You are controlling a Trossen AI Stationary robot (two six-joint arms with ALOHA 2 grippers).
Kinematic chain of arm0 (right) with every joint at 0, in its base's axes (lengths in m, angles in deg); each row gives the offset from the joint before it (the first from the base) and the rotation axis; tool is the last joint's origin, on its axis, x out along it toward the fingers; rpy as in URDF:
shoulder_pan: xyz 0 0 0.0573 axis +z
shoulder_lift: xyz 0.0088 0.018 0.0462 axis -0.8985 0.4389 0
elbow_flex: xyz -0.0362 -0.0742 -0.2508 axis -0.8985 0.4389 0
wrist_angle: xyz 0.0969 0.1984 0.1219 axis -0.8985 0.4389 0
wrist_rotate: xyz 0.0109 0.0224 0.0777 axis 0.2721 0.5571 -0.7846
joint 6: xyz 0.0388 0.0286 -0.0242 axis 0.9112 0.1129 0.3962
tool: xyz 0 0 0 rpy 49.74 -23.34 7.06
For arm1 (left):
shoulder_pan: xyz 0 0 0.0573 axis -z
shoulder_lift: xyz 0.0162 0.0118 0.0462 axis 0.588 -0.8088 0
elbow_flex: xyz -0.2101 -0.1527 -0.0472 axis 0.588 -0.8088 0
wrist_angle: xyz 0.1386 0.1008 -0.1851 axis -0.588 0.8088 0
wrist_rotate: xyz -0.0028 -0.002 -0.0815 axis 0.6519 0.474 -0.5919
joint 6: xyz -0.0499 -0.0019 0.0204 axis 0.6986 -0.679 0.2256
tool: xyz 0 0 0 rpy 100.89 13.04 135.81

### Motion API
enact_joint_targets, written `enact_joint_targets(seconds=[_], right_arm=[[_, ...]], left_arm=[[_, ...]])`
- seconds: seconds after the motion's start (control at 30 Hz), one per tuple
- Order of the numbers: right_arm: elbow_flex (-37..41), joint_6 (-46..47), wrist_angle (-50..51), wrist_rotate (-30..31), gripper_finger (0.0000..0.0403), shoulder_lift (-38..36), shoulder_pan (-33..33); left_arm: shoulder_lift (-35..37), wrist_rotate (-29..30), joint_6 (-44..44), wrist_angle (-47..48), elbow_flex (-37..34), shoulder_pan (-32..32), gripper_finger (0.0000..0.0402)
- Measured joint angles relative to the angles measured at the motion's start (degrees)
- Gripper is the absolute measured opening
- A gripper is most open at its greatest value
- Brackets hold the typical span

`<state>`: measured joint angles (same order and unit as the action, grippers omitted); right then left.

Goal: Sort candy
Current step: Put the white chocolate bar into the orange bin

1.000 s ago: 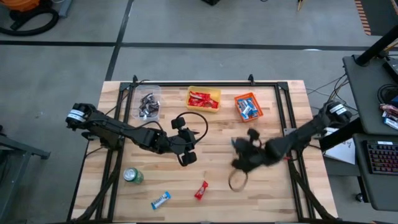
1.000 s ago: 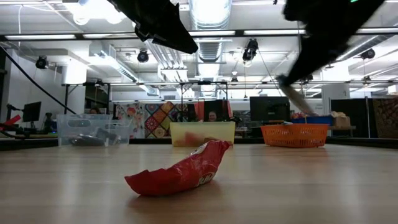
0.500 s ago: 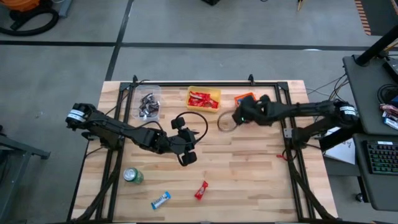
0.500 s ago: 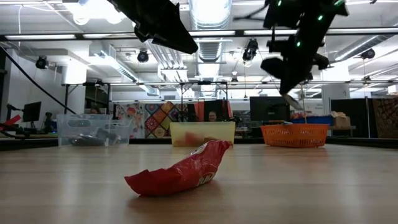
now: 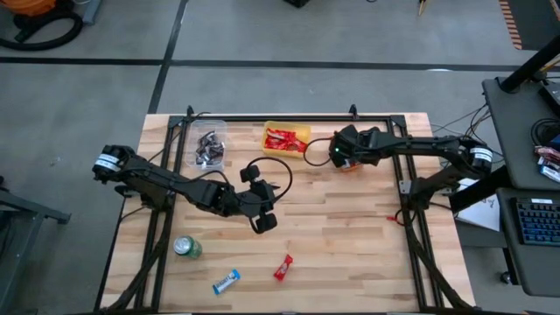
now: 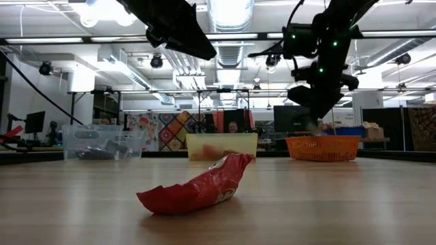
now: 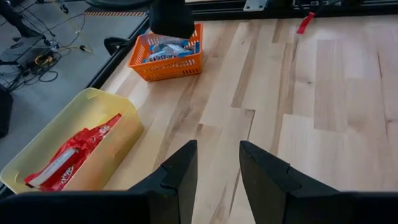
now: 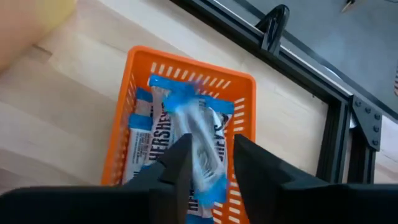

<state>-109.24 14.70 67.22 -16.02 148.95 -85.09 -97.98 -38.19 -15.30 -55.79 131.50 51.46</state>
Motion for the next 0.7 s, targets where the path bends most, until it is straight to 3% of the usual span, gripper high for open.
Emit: enact_joint_targets(seconds=[0.3,0.5,0.7], right_arm=[[-0.39,0.02,-0.08,-0.39,0.0166,-3.23,0.67],[-0.48,-0.1,-1.9,-3.51,0.0168,-6.61,5.51],[-0.52,-1.27,-6.27,-3.52,0.0168,-7.58,13.76]], left_arm=[[0.0,-1.19,5.76,5.36,-0.04,0.94,0.0103],[-0.04,-15.11,14.14,11.72,-0.04,2.18,0.0103],[-3.0,-23.77,29.31,20.46,0.57,4.92,0.0103]])
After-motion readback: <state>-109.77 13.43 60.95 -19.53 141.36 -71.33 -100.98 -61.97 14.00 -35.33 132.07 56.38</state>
